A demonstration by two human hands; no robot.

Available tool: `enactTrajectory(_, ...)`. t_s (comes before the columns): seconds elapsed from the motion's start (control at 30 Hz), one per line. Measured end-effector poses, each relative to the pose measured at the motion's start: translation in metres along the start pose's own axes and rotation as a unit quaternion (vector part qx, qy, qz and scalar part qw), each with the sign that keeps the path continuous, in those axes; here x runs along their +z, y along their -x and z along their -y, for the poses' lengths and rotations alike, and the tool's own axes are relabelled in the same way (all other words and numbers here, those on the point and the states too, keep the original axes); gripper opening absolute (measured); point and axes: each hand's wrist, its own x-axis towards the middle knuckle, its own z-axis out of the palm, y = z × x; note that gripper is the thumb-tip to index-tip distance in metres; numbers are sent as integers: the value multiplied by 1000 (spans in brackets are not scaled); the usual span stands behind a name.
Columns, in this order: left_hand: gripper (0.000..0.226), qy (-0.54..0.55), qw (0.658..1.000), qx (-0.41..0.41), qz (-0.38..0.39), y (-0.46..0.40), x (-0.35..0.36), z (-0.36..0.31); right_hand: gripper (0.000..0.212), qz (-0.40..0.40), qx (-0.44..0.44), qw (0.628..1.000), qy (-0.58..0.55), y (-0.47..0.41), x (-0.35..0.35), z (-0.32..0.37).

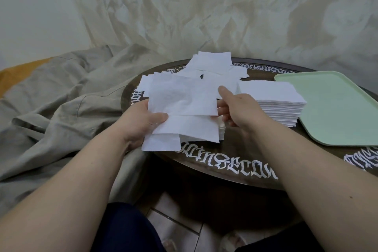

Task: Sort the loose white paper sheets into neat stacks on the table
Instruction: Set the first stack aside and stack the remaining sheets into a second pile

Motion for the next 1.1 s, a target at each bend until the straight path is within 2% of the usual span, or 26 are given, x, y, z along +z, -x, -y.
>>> enactTrajectory(0.1, 39, -13, 1000, -9, 15, -2, 0, 1, 27, -4, -37, 999, 30, -2, 1, -3)
enactTrajectory(0.17, 42, -42, 999, -4, -14, -4, -2, 1, 19, -30, -48, 998, 37, -5, 2, -5)
enactTrajectory(0.27, 33, -107, 979, 47, -168, -13, -15, 2, 15, -38, -46, 997, 57, -8, 2, -7)
enactTrajectory(0.37, 27, -45, 943, 86, -320, -20, -25, -1, 14, -10, -40, 990, 131, -9, -1, -13)
enactTrajectory(0.47, 21, -2, 918, 125, -377, -20, -25, -4, 15, 4, -41, 983, 179, -10, -2, -17)
enactTrajectory(0.73, 23, 100, 911, 163, -364, -22, -20, -8, 14, 25, -49, 983, 176, -9, -8, -15)
enactTrajectory(0.87, 24, 115, 910, 172, -359, -22, -19, -10, 13, 42, -45, 982, 177, -8, -11, -14)
enactTrajectory(0.97, 24, 115, 922, 167, -330, -22, -16, -8, 12, 44, -46, 982, 175, -8, -11, -15)
enactTrajectory(1.1, 23, 102, 952, 146, -249, -21, -11, -3, 12, 43, -48, 980, 187, -9, -10, -19)
